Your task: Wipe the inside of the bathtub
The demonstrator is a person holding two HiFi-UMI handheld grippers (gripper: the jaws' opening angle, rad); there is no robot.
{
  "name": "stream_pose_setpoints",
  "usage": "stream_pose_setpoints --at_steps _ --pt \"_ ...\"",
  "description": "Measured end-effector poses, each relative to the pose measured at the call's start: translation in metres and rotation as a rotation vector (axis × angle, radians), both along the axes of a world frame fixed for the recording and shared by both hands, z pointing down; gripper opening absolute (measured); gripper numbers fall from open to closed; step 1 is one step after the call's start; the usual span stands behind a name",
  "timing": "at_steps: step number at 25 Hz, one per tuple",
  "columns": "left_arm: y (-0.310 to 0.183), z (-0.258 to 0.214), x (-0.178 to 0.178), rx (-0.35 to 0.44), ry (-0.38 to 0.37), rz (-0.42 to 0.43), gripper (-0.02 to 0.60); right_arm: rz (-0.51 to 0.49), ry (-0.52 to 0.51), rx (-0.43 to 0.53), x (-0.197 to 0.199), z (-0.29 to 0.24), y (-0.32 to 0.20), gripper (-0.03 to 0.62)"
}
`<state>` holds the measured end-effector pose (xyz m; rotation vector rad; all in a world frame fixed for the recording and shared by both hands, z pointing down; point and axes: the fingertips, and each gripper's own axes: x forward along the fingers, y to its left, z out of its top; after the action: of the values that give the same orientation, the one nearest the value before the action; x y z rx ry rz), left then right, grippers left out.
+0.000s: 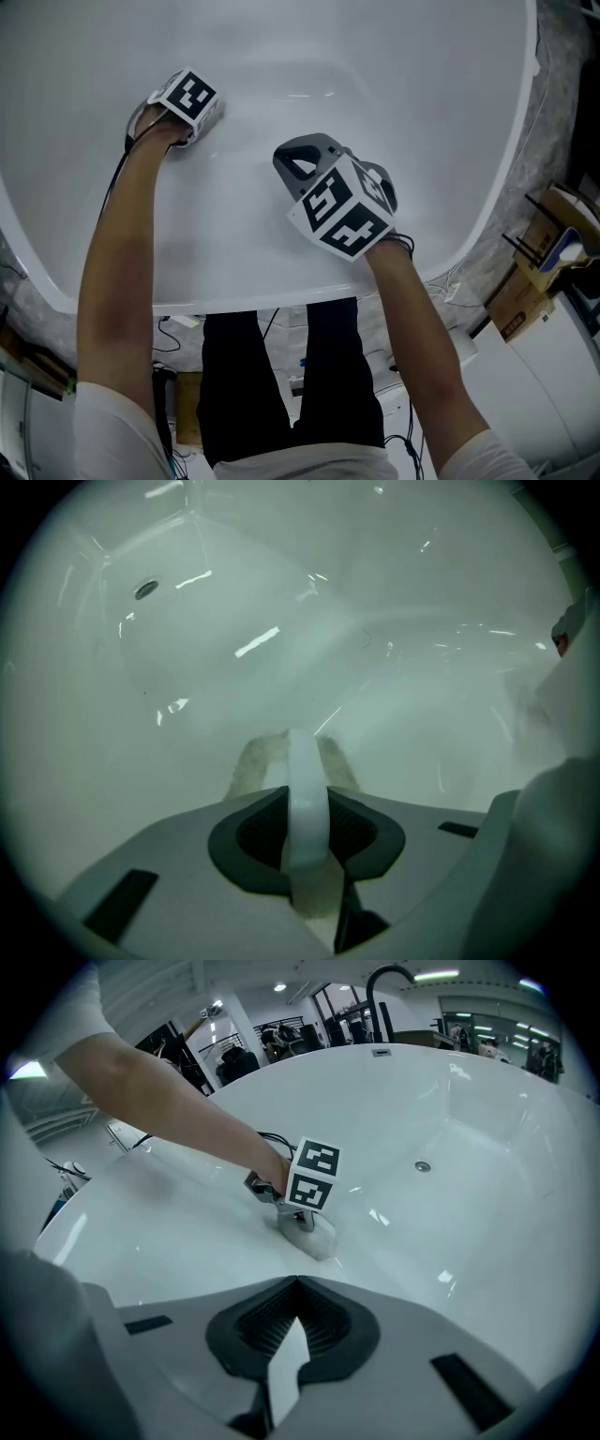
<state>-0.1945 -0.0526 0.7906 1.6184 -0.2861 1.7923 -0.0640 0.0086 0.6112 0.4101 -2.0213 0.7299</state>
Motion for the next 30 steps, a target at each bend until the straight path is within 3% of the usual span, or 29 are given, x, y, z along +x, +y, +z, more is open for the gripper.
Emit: stream_pose_setpoints --at_steps 13,30 --pt "0.002 -0.001 0.048 0.027 0.042 0.023 0.098 0.069 0.007 0.004 0.032 -0.006 0.007 0.019" --pt "0.014 -0.003 0.141 0.050 0.107 0.068 0.097 0.062 -0.006 0.010 0.061 -0.027 0.018 0.020"
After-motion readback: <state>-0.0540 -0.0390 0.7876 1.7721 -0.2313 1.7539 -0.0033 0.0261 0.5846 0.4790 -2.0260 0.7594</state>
